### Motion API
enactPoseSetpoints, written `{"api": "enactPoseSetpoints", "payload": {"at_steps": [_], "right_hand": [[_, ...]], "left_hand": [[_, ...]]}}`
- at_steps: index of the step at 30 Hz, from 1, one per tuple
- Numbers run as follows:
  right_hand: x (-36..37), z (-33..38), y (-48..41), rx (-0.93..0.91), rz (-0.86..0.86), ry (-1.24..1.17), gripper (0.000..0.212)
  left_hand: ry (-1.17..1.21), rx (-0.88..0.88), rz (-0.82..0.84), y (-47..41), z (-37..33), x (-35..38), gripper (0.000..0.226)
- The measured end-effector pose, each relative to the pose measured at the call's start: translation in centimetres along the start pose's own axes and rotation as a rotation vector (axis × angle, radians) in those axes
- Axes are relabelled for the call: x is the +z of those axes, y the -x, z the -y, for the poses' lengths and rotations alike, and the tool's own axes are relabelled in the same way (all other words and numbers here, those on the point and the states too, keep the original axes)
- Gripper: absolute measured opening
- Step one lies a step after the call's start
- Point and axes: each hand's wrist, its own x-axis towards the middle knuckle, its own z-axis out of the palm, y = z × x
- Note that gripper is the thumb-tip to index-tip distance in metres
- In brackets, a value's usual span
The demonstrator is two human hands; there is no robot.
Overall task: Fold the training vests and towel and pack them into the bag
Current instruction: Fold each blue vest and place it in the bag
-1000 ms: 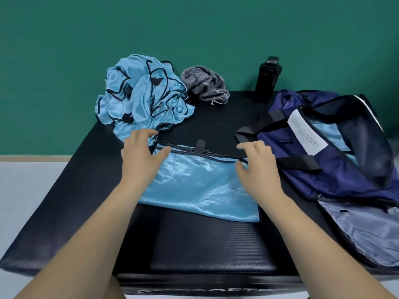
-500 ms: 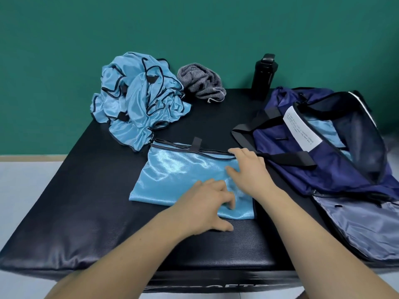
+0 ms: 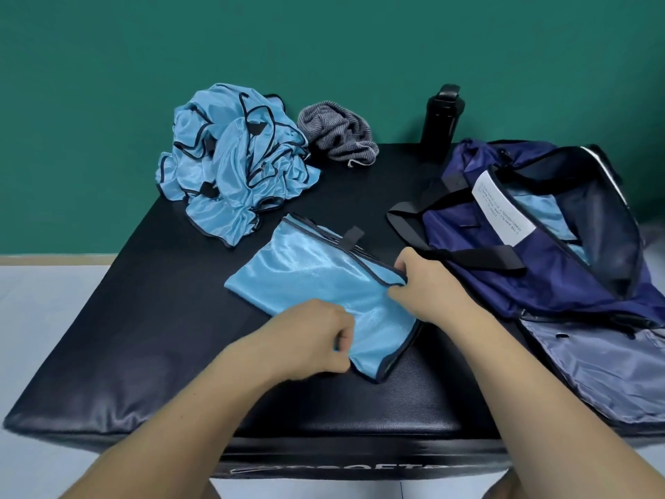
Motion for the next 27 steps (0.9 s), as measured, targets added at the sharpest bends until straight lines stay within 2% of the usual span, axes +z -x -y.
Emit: {"api": "enactPoseSetpoints", "payload": {"at_steps": [5, 13, 18, 22, 27], "right_hand": [[-0.5, 2.4, 3.8, 0.035, 0.163, 0.023, 0.042], [0.5, 6.0, 8.3, -0.081, 0.327, 0.070, 0.042], [-0.5, 5.9, 8.4, -0.162, 0.219, 0.215, 0.033], [-0.2, 5.6, 8.1, -0.369, 0.135, 0.168, 0.018], [1.5, 5.5, 8.3, -0.573, 0.339, 0.117, 0.021]], "left_hand": [[0.054, -0.205, 0.029, 3.4, 4.0, -1.8, 0.009], [-0.034, -0.399, -0.110, 6.7, 7.8, -3.1, 0.008], [0.060, -0.260, -0.082, 6.9, 5.7, -2.3, 0.018], [0.046, -0.169, 0.020, 6.2, 3.6, -0.7, 0.030], [-0.062, -0.134, 0.092, 5.5, 2.9, 0.6, 0.036]]}}
